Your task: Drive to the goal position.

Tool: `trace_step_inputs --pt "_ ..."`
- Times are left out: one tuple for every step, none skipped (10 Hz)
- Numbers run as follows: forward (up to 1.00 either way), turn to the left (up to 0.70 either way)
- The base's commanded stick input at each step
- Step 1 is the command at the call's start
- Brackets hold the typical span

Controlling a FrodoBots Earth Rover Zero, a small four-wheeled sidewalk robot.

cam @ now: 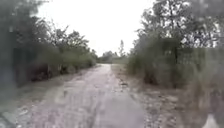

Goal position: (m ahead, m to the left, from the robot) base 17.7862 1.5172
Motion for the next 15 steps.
trace_step_inputs --pt "0.85 0.00" --pt "0.85 0.00" --pt "0.85 0.00" --pt "0.85 0.00" --pt "0.85 0.00" --pt "0.85 0.00" --pt "0.85 0.00" --pt "0.85 0.00" --pt "0.85 0.00" --pt "0.85 0.00" --pt "0.85 0.00" --pt "0.85 0.00" --pt "0.85 0.00" --pt "0.85 0.00" --pt "0.85 0.00"
